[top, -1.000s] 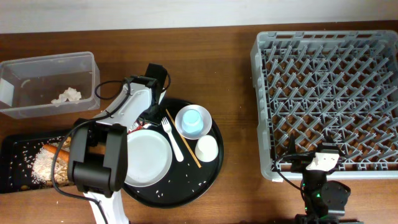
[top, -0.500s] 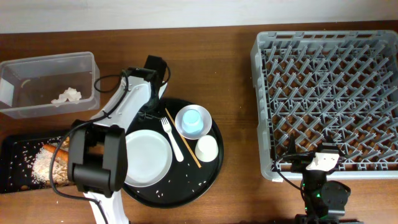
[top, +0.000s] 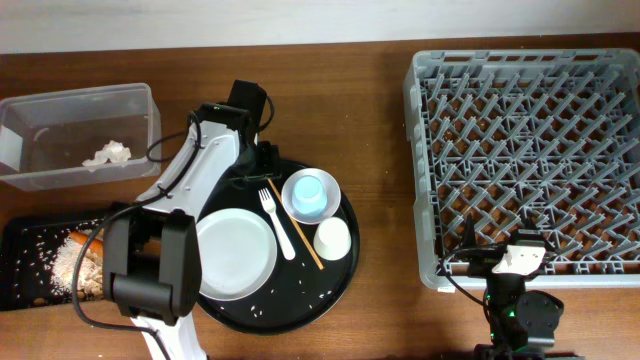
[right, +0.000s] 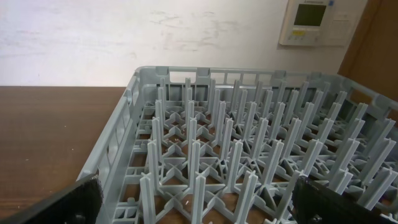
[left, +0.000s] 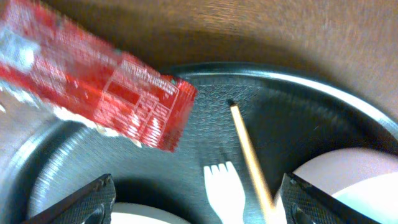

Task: Sort waste into correct bins and load items into the dishwasher rack
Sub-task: 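Grasp the red ketchup packet with the left gripper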

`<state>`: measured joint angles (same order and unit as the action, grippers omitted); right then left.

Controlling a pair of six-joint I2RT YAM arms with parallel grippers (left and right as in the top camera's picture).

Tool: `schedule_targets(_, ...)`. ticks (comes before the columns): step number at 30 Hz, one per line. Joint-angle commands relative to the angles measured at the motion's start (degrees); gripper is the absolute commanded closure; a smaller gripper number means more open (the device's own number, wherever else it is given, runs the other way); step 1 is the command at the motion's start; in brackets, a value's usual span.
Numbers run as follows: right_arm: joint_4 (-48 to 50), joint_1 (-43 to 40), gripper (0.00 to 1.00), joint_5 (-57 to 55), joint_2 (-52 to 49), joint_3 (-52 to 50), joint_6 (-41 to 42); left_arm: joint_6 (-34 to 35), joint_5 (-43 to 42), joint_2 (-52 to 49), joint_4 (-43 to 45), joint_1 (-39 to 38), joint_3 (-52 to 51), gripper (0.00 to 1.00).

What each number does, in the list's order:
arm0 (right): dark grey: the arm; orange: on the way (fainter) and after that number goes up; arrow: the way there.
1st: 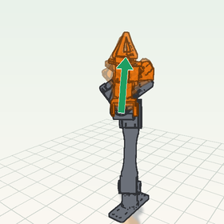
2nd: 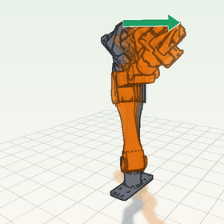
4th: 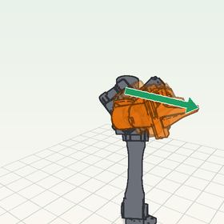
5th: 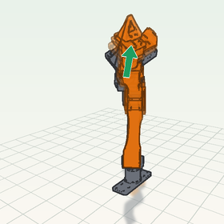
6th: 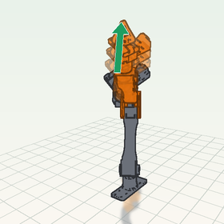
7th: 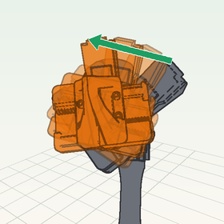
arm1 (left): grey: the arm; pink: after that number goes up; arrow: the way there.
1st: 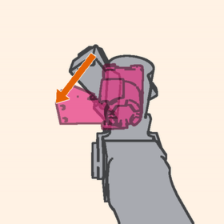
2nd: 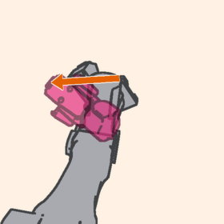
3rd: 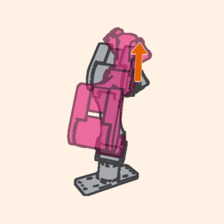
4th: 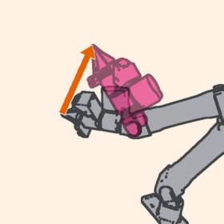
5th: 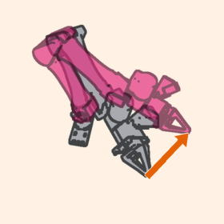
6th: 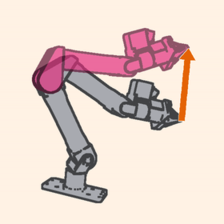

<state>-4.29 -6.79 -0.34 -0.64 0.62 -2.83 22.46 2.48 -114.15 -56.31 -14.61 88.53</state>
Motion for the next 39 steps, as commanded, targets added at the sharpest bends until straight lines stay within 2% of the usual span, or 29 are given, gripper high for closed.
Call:
schedule_targets(1, -0.4, -0.4, 0.01, -0.1, 0.3, -0.3, 0.1, 28.5, -3.8, 1.7, 0.1, 0.1, 0.7, 0.16)
schedule_targets(4, -0.4, -0.4, 0.01, -0.1, 0.3, -0.3, 0.1, 43.6, -4.6, 1.7, 0.2, 0.2, -0.7, 0.16)
schedule_targets(8, -0.4, -0.4, 0.01, -0.1, 0.3, -0.3, 0.1, 50.5, -5.8, 1.7, 2.3, 4.1, -0.8, 0.16)
schedule_targets(14, -0.4, -0.4, 0.01, -0.1, 0.3, -0.3, 0.1, 51.8, -5.9, 1.6, 3.3, 7.1, -1.8, 0.16)
schedule_targets(18, -0.4, -0.4, 0.01, -0.1, 0.3, -0.3, 0.1, 53.0, -8.5, 1.6, 9.0, 7.1, -5.8, 0.16)
schedule_targets(23, -0.4, -0.4, 0.01, -0.1, 0.3, -0.3, 0.1, 53.0, -6.1, 1.6, 12.4, 7.2, -5.9, 0.17)
schedule_targets(25, -0.4, -0.4, 0.01, -0.1, 0.3, -0.3, 0.1, 53.0, -3.9, 1.6, 12.4, 7.2, -5.9, 0.23)
schedule_targets(28, -0.4, -0.4, 0.01, -0.1, 0.3, -0.3, 0.1, 53.0, -3.1, 1.6, 12.7, 7.2, -5.9, 0.39)
schedule_targets(30, -0.4, -0.4, 0.01, -0.1, 0.3, -0.3, 0.1, 53.0, -3.1, 1.6, 12.8, 7.2, -5.9, 0.44)
schedule_targets(39, -0.4, -0.4, 0.01, -0.1, 0.3, -0.3, 0.1, 53.0, -3.1, 1.6, 13.0, 7.2, -6.0, 0.47)
